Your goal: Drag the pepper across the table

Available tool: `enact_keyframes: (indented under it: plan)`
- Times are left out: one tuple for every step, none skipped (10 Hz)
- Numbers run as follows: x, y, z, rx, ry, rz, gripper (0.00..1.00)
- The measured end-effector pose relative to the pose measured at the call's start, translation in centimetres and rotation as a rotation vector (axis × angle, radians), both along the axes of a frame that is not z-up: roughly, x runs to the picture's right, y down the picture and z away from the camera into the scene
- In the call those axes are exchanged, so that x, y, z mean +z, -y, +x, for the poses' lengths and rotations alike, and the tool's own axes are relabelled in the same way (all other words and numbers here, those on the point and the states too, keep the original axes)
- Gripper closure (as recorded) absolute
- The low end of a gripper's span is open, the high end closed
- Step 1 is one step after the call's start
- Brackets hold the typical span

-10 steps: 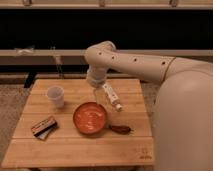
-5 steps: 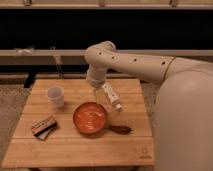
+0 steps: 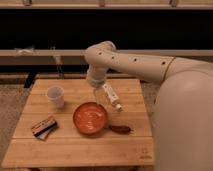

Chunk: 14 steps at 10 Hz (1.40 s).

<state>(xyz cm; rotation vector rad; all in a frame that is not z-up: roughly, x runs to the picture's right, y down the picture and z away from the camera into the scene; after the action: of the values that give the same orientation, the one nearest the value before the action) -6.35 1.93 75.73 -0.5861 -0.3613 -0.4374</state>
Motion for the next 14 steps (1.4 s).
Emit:
enact_keyframes:
  plan:
    - [0.0,0.0,0.0,0.0,0.0,0.0,0.2]
    - [0.0,0.0,0.0,-0.001,-0.001,0.001,0.2]
    - [0.2,-0.4,0.2,-0.007,-0.009,-0.003,0.2]
    - [0.3,-1.1,0.6,-0.008,-0.014,-0.006,0.2]
    - [0.3,-2.6,1.7,-0.008,-0.028,-0.017,0.2]
    - [0.2,-3.5,2.5,-0.006,-0.039,-0.024,0.2]
    - [0.1,-4.3,3.2,-0.001,-0.049,-0.032,0.2]
    - [0.0,-5.4,4.3,0.009,-0.066,-0.047,0.2]
    - [-0.2,-6.8,5.8,0.027,-0.091,-0.068,0.2]
    - [-0.1,-7.8,6.9,0.041,-0.112,-0.083,0.2]
    - [0.3,-9.6,8.5,0.061,-0.149,-0.111,0.2]
    - [0.8,-10.9,9.6,0.083,-0.179,-0.132,0.2]
    - [1.5,-12.9,11.3,0.115,-0.227,-0.159,0.2]
    - [1.9,-14.1,12.5,0.142,-0.261,-0.176,0.2]
